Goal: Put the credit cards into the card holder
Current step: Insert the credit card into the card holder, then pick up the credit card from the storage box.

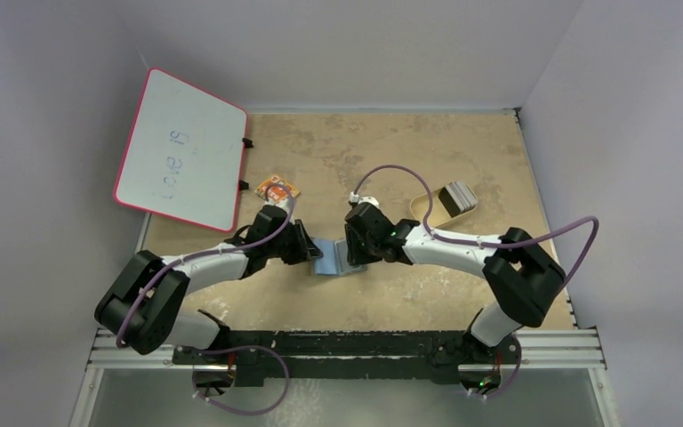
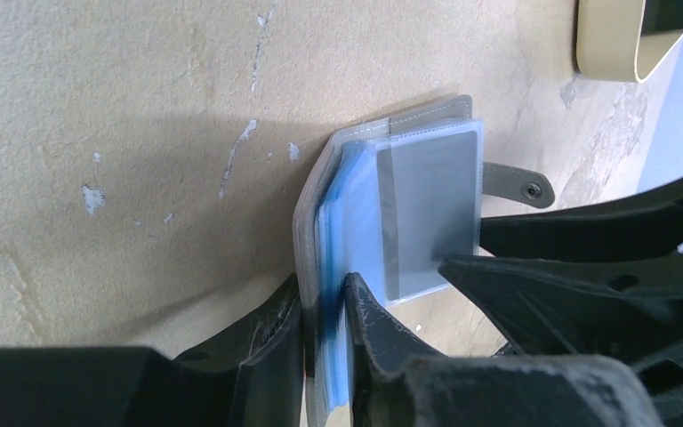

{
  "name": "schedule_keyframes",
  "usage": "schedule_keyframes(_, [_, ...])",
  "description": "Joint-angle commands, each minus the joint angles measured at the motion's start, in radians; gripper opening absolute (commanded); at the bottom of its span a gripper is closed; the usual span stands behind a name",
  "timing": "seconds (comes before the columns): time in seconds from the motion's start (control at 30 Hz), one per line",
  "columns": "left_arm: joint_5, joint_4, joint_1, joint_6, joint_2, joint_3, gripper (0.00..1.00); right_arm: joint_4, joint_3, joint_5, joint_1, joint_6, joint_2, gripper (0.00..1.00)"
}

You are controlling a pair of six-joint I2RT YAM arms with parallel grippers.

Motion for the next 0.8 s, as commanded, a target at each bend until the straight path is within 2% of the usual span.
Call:
schedule_keyframes(0.0, [-0.059, -0.046, -0.002, 0.03, -0.048, 0.042, 0.22, 0.013, 0.011, 0.028, -0.003, -0.008, -0.06, 0.4])
schedule_keyframes(0.13, [-0.104, -0.074, -0.002, 0.021, -0.073, 0.05, 0.29, -0.024, 0.043, 0.048, -0.005, -0.05, -0.061, 0.42])
schedule_keyframes(0.37, [-0.167, -0.192, -0.002, 0.033, -0.125, 0.104, 0.34, -0.063, 0.1, 0.062, -0.063, -0.189, -0.124, 0.47])
schedule_keyframes(0.57, [-0.147, -0.223, -0.002, 0.046, -0.149, 0.112, 0.36, -0.164, 0.181, 0.165, -0.205, -0.304, -0.177, 0.51])
schedule_keyframes(0.67, [-0.127, -0.196, -0.002, 0.041, -0.15, 0.096, 0.37, -0.201, 0.227, 0.25, -0.274, -0.355, -0.186, 0.56])
schedule_keyframes(0.77, [-0.098, -0.156, -0.002, 0.037, -0.139, 0.082, 0.38, -0.203, 0.257, 0.26, -0.345, -0.402, -0.179, 0.59])
